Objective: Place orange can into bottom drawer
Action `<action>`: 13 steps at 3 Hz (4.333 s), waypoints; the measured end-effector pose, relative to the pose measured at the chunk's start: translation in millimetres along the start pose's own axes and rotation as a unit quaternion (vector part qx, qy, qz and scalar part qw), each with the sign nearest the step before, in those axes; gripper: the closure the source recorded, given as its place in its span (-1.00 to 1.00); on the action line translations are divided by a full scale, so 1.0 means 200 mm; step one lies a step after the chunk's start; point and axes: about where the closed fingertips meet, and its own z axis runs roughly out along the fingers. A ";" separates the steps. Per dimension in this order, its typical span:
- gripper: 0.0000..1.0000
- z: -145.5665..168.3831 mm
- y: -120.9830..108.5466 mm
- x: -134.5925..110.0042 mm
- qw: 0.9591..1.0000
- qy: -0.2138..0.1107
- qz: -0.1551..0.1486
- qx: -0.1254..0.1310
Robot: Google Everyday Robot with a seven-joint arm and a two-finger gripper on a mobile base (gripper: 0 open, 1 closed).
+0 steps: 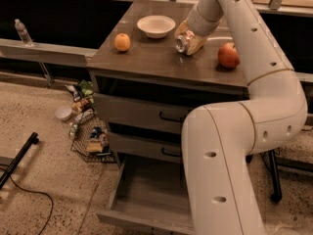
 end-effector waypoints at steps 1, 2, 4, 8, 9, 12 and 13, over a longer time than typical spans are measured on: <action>1.00 -0.26 -0.09 -0.06 0.997 -0.029 0.015 0.066; 1.00 -0.54 -0.09 -0.18 0.987 -0.098 0.013 0.127; 1.00 -1.15 0.07 -0.36 0.955 -0.168 0.048 0.241; 1.00 -1.26 0.71 -0.79 0.950 -0.139 0.054 0.273; 1.00 -1.25 0.71 -0.79 0.951 -0.140 0.053 0.272; 1.00 -0.89 1.07 -1.21 0.952 -0.157 0.008 0.261; 1.00 -0.55 1.30 -1.34 0.962 -0.148 -0.037 0.226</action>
Offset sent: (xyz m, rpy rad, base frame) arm -0.1840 0.0275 0.1313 0.5505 -0.1262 0.1703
